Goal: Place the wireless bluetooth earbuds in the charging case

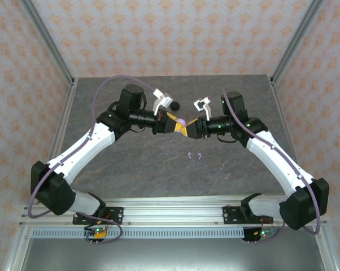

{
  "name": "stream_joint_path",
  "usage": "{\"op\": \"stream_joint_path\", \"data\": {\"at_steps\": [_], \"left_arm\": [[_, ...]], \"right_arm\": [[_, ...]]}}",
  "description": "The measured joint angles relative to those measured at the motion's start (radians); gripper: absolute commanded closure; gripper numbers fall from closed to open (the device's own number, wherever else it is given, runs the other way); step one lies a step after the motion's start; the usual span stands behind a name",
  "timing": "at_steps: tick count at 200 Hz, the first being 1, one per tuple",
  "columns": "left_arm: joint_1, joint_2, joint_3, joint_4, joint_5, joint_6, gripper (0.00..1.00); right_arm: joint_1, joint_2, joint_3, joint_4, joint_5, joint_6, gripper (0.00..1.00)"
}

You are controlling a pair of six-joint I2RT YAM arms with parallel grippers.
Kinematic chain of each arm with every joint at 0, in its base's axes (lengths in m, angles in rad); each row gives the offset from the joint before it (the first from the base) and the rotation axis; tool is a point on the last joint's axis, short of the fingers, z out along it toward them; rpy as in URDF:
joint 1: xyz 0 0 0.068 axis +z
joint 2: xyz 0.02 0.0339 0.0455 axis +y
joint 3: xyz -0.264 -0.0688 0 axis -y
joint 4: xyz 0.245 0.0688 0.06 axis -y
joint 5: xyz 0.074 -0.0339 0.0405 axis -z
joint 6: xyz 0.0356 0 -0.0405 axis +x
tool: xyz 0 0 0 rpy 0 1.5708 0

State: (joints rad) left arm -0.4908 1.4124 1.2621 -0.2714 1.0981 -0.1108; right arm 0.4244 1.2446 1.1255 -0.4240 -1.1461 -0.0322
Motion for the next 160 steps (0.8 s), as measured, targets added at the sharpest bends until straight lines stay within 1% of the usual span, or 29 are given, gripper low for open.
{"op": "stream_joint_path", "data": {"at_steps": [61, 115, 132, 147, 160], "left_arm": [[0.0, -0.011, 0.0, -0.01, 0.023, 0.008, 0.87], [0.0, -0.019, 0.0, -0.011, 0.024, 0.008, 0.85], [0.0, -0.02, 0.0, -0.011, 0.024, 0.008, 0.8], [0.0, -0.024, 0.0, -0.011, 0.021, 0.008, 0.73], [0.0, -0.029, 0.0, -0.01, 0.021, 0.008, 0.71]], "right_arm": [[0.014, 0.012, 0.032, -0.039, -0.032, -0.045, 0.58], [0.023, 0.015, 0.048, -0.049, -0.041, -0.058, 0.72], [0.022, 0.015, 0.048, -0.05, -0.039, -0.055, 0.75], [0.022, 0.01, 0.048, -0.048, -0.033, -0.05, 0.78], [0.023, -0.001, 0.048, -0.047, -0.023, -0.047, 0.79]]}}
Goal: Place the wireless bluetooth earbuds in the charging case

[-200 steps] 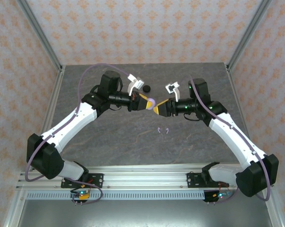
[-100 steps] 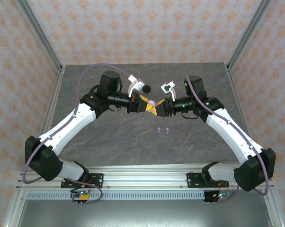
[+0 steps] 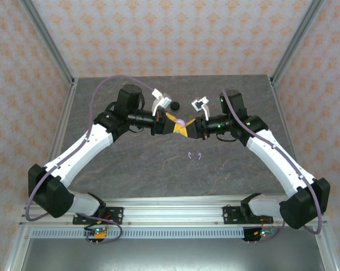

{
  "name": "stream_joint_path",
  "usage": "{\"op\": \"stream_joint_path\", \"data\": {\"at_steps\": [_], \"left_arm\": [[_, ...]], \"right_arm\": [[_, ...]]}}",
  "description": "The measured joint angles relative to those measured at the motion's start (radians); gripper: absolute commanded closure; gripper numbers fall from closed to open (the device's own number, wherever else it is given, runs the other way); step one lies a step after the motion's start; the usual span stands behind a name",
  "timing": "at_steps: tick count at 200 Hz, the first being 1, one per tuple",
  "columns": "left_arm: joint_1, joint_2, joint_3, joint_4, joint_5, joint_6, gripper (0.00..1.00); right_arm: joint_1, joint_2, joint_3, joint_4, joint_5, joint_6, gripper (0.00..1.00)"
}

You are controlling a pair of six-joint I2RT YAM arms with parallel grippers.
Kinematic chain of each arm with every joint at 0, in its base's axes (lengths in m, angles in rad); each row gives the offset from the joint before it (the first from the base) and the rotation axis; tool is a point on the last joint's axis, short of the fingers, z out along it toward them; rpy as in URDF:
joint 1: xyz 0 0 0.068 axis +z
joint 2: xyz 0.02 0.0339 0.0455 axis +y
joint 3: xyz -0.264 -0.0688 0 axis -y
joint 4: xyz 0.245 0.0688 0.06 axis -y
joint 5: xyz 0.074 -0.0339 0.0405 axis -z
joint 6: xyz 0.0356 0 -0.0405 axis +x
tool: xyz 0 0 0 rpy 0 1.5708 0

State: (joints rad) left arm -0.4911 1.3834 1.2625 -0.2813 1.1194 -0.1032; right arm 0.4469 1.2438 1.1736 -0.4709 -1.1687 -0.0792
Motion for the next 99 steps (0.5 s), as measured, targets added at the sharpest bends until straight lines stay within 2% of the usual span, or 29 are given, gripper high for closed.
{"op": "stream_joint_path", "data": {"at_steps": [36, 69, 99], "left_arm": [[-0.006, -0.01, 0.0, 0.002, -0.002, -0.001, 0.68], [-0.006, -0.014, 0.0, 0.0, -0.016, -0.003, 0.57], [-0.006, -0.019, -0.001, -0.001, -0.03, -0.003, 0.59]], "right_arm": [[0.005, -0.029, -0.003, 0.0, 0.033, 0.006, 0.82], [0.006, -0.034, -0.005, 0.008, 0.066, 0.015, 0.83], [0.006, -0.034, -0.005, 0.015, 0.081, 0.018, 0.83]]}}
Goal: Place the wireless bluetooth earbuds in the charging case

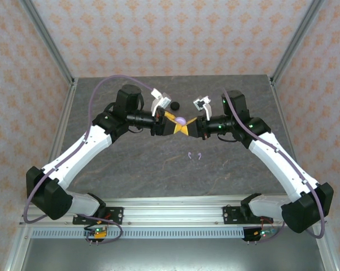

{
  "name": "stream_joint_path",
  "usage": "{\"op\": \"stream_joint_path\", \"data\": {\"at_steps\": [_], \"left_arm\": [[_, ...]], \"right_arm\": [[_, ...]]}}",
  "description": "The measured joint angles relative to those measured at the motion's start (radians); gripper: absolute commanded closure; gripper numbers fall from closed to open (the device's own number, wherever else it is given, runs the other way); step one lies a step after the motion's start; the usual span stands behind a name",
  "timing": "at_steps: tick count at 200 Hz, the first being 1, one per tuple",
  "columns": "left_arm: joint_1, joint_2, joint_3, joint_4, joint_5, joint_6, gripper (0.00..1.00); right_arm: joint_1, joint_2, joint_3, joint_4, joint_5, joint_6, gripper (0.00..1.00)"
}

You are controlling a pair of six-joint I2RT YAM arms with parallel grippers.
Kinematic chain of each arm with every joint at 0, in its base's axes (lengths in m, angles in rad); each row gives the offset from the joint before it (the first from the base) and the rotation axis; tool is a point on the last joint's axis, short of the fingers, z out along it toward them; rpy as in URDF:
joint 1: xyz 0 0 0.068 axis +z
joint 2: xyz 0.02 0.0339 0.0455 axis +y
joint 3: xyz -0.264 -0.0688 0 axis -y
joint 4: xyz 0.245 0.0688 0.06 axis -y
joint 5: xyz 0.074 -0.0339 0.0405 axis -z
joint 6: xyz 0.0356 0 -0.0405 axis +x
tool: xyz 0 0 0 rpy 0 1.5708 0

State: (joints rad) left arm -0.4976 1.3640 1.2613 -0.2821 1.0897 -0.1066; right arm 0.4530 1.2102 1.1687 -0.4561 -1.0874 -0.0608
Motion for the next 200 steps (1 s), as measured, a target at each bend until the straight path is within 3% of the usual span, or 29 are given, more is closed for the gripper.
{"op": "stream_joint_path", "data": {"at_steps": [27, 58, 118, 200], "left_arm": [[0.0, -0.001, -0.002, 0.0, -0.011, 0.0, 0.66], [0.001, -0.001, -0.005, 0.001, -0.024, 0.005, 0.85], [-0.005, -0.001, -0.005, -0.014, -0.024, 0.008, 0.85], [-0.005, -0.001, 0.001, -0.075, -0.009, 0.049, 0.86]], "right_arm": [[0.0, -0.002, 0.0, 0.0, 0.0, 0.0, 0.83], [-0.002, -0.002, -0.001, -0.001, -0.003, 0.0, 0.82], [-0.006, -0.034, -0.004, -0.016, 0.016, -0.006, 0.62], [-0.042, -0.053, 0.01, -0.061, -0.004, -0.04, 0.51]]}}
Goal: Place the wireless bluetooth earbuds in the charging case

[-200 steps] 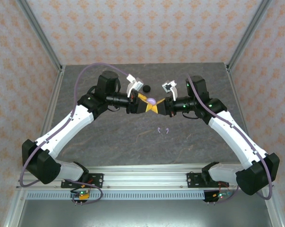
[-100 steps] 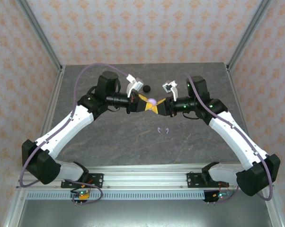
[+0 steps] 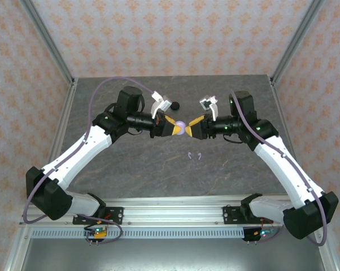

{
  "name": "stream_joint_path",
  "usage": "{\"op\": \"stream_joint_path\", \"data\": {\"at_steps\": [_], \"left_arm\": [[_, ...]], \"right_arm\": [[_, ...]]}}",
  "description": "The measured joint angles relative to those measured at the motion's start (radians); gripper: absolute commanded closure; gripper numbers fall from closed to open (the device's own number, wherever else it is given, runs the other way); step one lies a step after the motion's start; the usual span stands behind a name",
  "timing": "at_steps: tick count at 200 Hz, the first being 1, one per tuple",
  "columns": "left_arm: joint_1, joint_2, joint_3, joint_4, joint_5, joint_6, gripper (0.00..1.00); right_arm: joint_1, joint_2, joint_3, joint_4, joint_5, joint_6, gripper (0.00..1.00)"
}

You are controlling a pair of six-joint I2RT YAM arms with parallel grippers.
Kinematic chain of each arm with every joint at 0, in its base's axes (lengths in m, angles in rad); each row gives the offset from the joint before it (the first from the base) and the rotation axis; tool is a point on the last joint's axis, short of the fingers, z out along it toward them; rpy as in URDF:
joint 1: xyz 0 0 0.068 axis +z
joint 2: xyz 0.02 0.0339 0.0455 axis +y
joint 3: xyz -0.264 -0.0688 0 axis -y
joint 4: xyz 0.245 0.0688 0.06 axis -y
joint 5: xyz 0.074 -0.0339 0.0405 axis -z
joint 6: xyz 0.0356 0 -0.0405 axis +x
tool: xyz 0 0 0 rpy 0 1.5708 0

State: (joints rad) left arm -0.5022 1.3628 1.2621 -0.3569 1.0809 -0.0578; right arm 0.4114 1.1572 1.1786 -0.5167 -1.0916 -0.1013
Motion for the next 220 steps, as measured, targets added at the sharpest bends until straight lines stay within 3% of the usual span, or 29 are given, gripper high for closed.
{"op": "stream_joint_path", "data": {"at_steps": [70, 121, 156, 220], "left_arm": [[0.0, 0.0, 0.011, -0.01, 0.029, 0.007, 0.86], [0.001, 0.001, 0.013, -0.026, 0.03, 0.007, 0.85], [0.002, 0.001, 0.013, -0.023, 0.029, -0.001, 0.64], [0.0, -0.042, -0.06, 0.065, -0.008, -0.068, 0.57]], "right_arm": [[0.018, 0.059, 0.032, -0.01, -0.038, -0.018, 0.55], [0.032, 0.079, 0.05, -0.022, -0.061, -0.029, 0.75], [0.031, 0.076, 0.05, -0.016, -0.057, -0.019, 0.8], [0.031, 0.055, 0.031, 0.05, -0.03, 0.04, 0.8]]}}
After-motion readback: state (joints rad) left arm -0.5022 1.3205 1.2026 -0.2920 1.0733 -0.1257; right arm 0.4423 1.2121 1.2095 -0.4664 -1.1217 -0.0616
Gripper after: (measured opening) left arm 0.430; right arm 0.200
